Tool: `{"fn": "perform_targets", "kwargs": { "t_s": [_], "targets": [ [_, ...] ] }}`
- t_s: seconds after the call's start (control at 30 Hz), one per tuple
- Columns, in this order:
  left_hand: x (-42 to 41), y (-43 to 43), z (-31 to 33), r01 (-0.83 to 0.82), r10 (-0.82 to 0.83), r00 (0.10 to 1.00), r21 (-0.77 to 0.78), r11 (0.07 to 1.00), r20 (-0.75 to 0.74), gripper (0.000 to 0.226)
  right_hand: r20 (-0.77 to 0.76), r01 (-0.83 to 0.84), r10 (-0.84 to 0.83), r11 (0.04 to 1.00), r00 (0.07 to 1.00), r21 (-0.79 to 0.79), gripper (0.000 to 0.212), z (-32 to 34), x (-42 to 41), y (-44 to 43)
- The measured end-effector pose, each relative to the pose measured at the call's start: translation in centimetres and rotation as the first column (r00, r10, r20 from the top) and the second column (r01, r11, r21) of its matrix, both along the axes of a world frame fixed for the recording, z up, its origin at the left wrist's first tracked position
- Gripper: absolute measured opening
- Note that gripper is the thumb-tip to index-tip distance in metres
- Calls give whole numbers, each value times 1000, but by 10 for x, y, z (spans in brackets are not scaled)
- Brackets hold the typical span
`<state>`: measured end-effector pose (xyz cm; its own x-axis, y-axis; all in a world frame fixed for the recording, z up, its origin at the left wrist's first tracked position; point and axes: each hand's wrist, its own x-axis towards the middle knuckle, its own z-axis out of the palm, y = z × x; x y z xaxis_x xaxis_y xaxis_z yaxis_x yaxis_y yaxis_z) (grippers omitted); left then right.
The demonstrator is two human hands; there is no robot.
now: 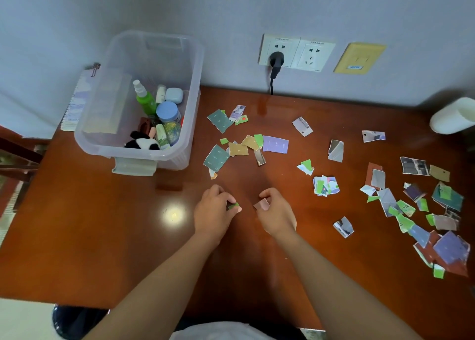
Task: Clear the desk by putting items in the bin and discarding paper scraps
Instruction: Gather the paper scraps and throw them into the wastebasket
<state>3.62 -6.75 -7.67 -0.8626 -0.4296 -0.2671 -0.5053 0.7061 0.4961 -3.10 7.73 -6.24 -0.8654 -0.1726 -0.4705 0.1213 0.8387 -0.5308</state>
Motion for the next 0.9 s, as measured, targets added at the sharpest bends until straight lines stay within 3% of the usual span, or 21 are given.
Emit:
{"fn": "perform_targets", "kwargs": {
  "t_s": [0.9],
  "targets": [
    [-5, 1, 1, 26, -26, 999, 15, 1000, 20, 10, 93, 93, -85, 991, 992, -93, 17, 3, 11, -7]
  ]
}}
